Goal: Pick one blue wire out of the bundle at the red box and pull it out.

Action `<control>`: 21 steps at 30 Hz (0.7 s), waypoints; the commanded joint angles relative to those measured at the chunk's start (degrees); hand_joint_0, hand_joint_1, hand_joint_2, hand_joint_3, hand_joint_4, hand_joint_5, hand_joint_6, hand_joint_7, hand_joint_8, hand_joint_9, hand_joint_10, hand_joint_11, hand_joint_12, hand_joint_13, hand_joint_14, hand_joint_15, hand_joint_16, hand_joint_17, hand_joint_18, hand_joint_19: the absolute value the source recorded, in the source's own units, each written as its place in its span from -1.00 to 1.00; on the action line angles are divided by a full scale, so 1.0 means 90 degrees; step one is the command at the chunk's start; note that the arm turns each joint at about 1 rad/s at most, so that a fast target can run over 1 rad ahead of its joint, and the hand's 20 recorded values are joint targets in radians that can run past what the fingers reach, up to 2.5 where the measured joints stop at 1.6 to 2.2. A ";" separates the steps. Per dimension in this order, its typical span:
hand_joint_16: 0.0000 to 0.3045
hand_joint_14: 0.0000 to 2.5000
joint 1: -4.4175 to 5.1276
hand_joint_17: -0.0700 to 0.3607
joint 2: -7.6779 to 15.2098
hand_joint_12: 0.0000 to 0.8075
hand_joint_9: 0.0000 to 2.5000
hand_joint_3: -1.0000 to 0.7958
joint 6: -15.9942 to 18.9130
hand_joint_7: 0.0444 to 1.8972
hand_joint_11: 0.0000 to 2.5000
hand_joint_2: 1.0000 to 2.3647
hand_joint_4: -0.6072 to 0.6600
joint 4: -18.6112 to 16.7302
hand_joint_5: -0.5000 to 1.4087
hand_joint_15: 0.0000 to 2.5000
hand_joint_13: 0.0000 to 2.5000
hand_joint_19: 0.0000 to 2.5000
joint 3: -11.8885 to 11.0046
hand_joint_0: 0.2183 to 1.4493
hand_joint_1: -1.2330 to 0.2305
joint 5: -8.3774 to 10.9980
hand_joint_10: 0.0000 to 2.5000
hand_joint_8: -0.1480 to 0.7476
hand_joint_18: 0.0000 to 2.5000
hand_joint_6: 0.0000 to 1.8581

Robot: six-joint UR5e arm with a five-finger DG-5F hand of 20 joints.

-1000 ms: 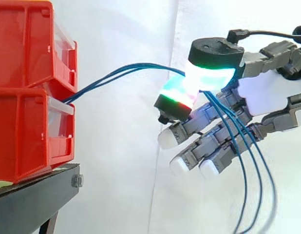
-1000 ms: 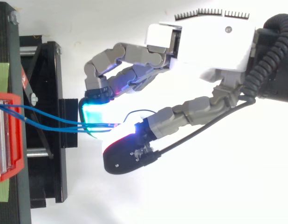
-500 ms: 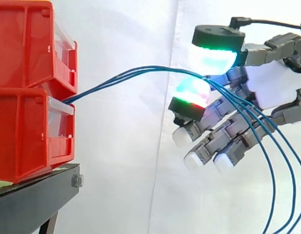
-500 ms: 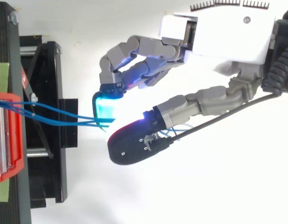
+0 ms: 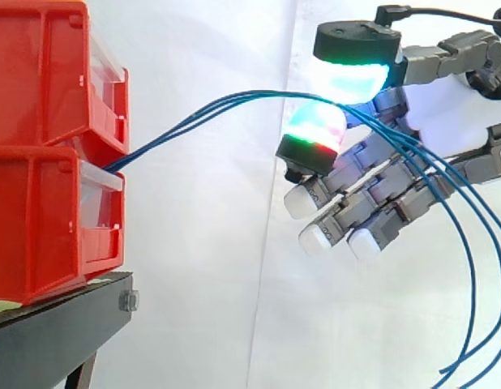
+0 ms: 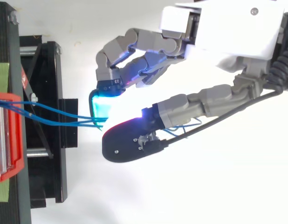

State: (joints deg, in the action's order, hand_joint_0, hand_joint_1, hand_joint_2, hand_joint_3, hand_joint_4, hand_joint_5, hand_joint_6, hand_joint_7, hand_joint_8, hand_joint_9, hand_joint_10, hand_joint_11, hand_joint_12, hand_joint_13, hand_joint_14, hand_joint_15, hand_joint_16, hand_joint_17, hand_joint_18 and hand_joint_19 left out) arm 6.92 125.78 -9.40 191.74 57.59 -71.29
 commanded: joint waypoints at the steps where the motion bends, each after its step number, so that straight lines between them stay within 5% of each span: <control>1: -0.65 -0.99 0.0022 -0.12 0.0000 -0.07 -0.44 0.06 0.0000 0.15 -0.90 -0.98 -0.24 0.0014 -0.65 -0.80 -0.58 -0.68 -0.0003 -0.38 -0.45 0.0001 -1.00 -0.24 -0.52 -0.11; 6: -0.68 -0.99 0.0012 -0.17 0.0000 -0.11 -0.45 0.01 0.0010 -0.01 -0.85 -0.97 -0.11 0.0014 -0.65 -0.81 -0.59 -0.69 -0.0003 -0.31 -0.50 0.0001 -1.00 -0.30 -0.54 -0.15; 10: -0.68 -0.99 0.0002 -0.17 0.0000 -0.12 -0.46 -0.37 0.0000 0.03 -0.86 -0.99 -0.07 0.0014 -0.64 -0.81 -0.59 -0.69 -0.0003 -0.28 -0.59 0.0001 -1.00 -0.31 -0.54 -0.18; 15: -0.69 -0.99 -0.0008 -0.18 0.0000 -0.14 -0.45 -0.37 -0.0010 0.07 -0.86 -0.99 -0.16 0.0004 -0.64 -0.81 -0.59 -0.68 -0.0003 -0.29 -0.58 0.0001 -1.00 -0.34 -0.54 -0.18; 21: -0.69 -0.99 -0.0008 -0.18 0.0000 -0.14 -0.40 -0.41 0.0000 0.16 -0.87 -1.00 -0.16 0.0004 -0.59 -0.79 -0.59 -0.64 -0.0003 -0.44 -0.34 0.0001 -1.00 -0.32 -0.55 -0.20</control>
State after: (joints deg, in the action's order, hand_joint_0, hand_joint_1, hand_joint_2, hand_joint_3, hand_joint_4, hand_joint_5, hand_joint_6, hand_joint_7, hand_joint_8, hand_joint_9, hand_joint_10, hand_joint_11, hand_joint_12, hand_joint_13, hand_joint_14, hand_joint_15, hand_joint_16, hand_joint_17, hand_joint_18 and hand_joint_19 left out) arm 6.86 125.77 -9.44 191.78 57.55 -71.28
